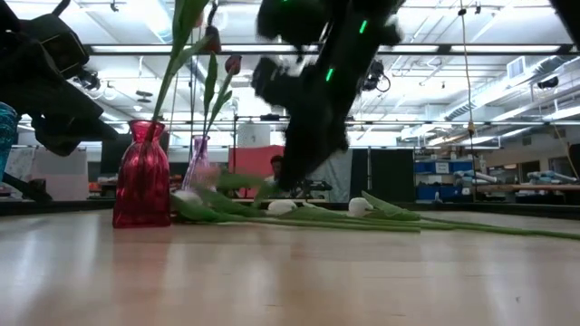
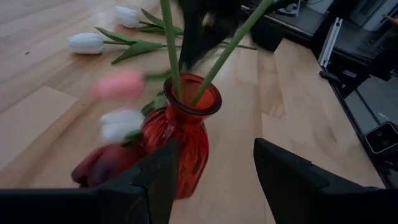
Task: Sort flowers into vase by color
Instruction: Put the pink flower into the red vase
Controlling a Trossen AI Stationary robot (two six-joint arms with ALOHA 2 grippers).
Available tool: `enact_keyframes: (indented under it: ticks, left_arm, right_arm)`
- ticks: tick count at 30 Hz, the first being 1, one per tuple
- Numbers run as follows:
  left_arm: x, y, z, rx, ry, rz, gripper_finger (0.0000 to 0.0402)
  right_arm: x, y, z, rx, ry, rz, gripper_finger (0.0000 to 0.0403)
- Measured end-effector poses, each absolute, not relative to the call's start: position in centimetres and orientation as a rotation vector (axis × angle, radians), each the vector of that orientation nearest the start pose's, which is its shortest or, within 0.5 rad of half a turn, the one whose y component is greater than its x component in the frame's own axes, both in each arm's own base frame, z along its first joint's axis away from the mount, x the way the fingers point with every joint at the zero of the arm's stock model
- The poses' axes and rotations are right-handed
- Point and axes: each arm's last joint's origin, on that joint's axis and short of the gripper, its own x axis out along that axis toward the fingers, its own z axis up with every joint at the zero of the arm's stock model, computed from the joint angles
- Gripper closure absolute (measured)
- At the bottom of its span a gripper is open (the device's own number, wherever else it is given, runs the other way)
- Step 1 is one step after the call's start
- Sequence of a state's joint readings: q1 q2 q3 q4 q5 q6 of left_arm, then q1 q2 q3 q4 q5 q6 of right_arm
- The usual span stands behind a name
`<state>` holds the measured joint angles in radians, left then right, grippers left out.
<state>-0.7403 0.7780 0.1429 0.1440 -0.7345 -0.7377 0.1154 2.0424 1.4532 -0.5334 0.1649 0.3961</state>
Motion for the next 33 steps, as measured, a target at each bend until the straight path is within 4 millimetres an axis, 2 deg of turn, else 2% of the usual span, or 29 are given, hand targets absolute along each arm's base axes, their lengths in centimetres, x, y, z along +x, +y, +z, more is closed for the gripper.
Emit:
enact_keyframes:
  ticks: [3,11,17,22,27,33]
  left_arm:
    - [11.9,-8.2,15.0,-0.399,0.342,0.126,0.0188]
    - [11.9,-8.2,15.0,-0.399,0.342,0.127,0.0188]
    - [11.9,-8.3,14.9,-0.400,0.348,0.120,0.0188]
    - [11.9,-8.4,14.9,-0.421,0.371,0.081,0.0188]
    - [11.9,-8.4,14.9,-0.428,0.368,0.087,0.0188]
    - [11.9,-8.3,15.0,-0.408,0.345,0.120,0.0188]
  right_arm:
    - [40.4,4.1,19.3,0.185,1.076,-0.289,0.0375]
    - [37.7,4.0,23.5,0.151,1.035,-0.419,0.0383]
    - [37.0,4.3,25.9,0.200,0.817,-0.232,0.0386]
    - [36.1,4.7,25.3,0.241,0.659,-0.112,0.0386]
    - [35.6,5.2,24.9,0.124,0.318,-0.003,0.0386]
    - [35.7,2.5,25.9,0.047,-0.076,0.016,0.0386]
